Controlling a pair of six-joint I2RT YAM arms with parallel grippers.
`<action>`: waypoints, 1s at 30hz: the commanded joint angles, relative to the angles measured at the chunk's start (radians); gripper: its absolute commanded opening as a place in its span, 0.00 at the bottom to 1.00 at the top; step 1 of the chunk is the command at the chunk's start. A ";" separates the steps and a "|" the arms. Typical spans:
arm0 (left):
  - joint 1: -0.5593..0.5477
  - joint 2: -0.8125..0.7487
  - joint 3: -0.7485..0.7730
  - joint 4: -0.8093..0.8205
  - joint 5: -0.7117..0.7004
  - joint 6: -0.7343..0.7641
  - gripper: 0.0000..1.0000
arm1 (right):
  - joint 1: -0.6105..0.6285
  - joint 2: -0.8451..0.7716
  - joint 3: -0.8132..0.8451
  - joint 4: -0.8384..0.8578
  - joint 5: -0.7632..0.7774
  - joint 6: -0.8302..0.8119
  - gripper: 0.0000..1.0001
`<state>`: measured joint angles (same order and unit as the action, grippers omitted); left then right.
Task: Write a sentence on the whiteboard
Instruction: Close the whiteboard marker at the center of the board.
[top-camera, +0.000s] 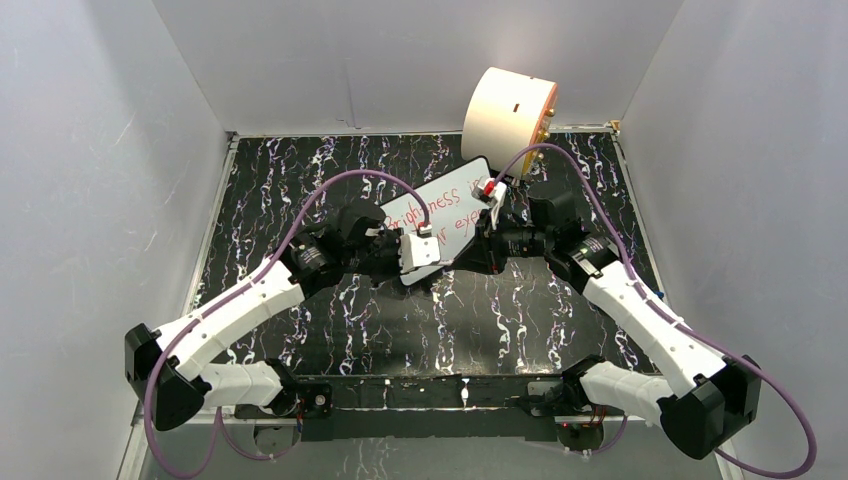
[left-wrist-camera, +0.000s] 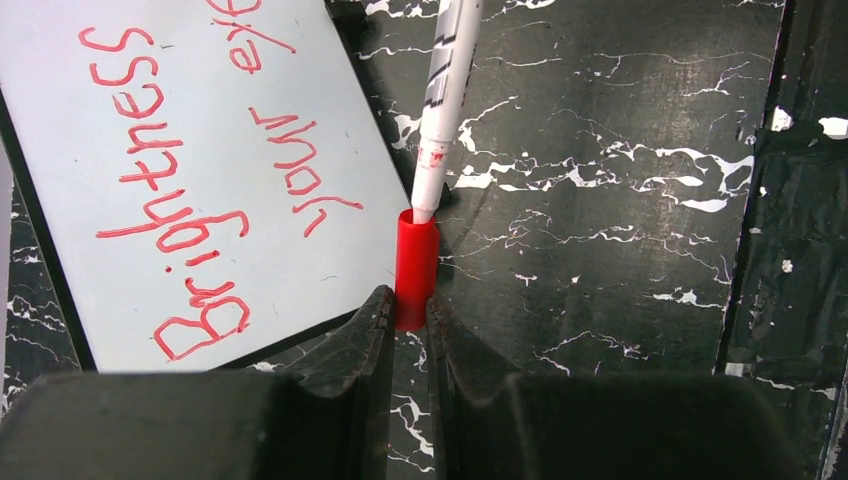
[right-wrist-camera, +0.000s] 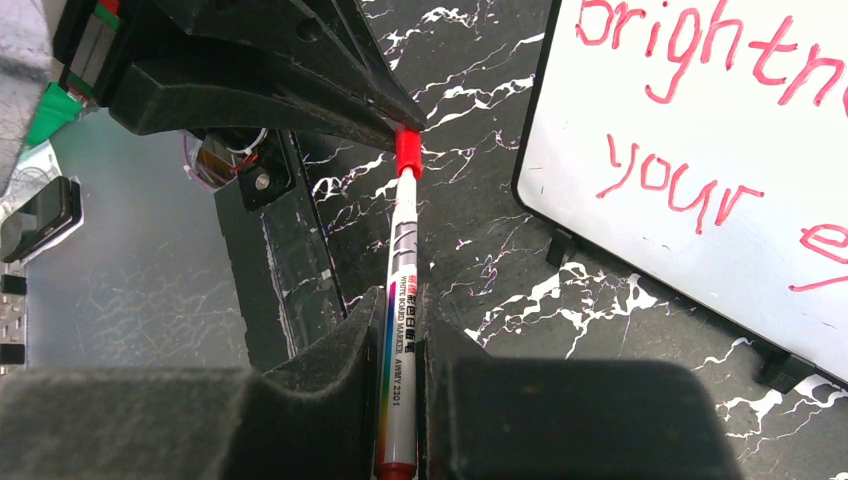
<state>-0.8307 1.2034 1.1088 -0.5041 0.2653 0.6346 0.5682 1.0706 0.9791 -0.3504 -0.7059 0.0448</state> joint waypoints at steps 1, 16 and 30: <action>-0.006 -0.011 0.044 -0.013 0.006 0.003 0.00 | 0.008 0.007 0.045 0.010 -0.011 -0.014 0.00; -0.045 0.005 0.087 0.033 0.071 -0.022 0.00 | 0.023 0.053 0.013 0.080 -0.015 0.033 0.00; -0.132 -0.005 0.100 0.172 0.037 -0.041 0.00 | 0.037 0.097 -0.005 0.138 -0.016 0.092 0.00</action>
<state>-0.8925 1.2221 1.1481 -0.5240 0.2085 0.6083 0.5846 1.1431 0.9771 -0.2897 -0.7364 0.1104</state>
